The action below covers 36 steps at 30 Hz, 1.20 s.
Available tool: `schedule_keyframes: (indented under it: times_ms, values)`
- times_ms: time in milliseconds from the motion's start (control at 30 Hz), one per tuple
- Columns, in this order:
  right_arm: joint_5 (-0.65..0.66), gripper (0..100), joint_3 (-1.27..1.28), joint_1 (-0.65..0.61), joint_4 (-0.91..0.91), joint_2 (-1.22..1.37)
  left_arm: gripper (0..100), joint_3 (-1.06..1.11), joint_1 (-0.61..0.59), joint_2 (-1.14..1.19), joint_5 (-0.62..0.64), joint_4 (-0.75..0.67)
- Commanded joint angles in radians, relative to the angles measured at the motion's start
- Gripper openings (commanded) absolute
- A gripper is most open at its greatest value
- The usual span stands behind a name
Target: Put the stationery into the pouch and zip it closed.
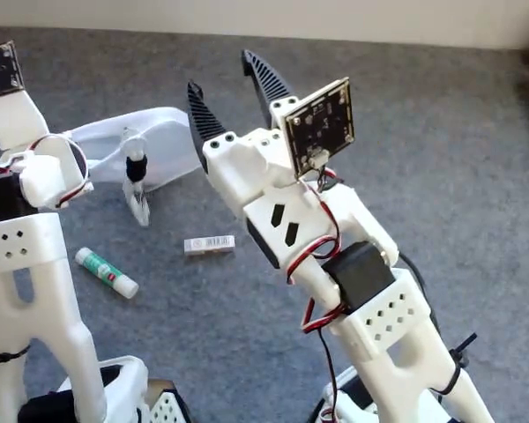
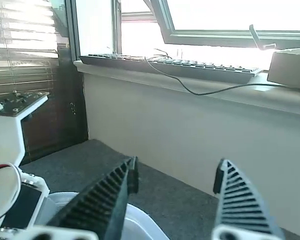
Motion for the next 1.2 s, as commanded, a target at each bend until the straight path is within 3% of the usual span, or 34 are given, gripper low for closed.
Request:
schedule_keyframes:
  times_ms: [0, 267, 400, 533, 700, 867, 1167]
  values:
    - [-0.003, 23.1, 0.004, 0.013, 0.030, -0.010, 1, 0.015, 0.001, 0.035, 0.014, 0.005]
    - [-0.006, 23.1, 0.101, 0.033, 0.306, -0.028, 1, 0.015, -0.001, 0.035, 0.014, 0.000]
    - [-0.003, 23.1, 0.211, 0.041, 0.348, -0.084, 1, 0.015, -0.005, 0.035, 0.014, 0.000]
    - [0.005, 23.1, 0.338, 0.039, 0.351, -0.157, 1, 0.008, -0.007, 0.035, 0.014, 0.000]
    - [0.146, 23.1, 0.467, -0.016, 0.351, -0.159, 1, -0.018, -0.007, 0.035, 0.014, 0.000]
    - [0.164, 23.1, 0.513, -0.133, 0.346, -0.025, 1, -0.036, -0.025, 0.035, 0.014, 0.002]
    - [0.183, 23.1, 0.444, -0.191, 0.194, 0.291, 1, -0.050, -0.082, 0.035, 0.072, 0.003]
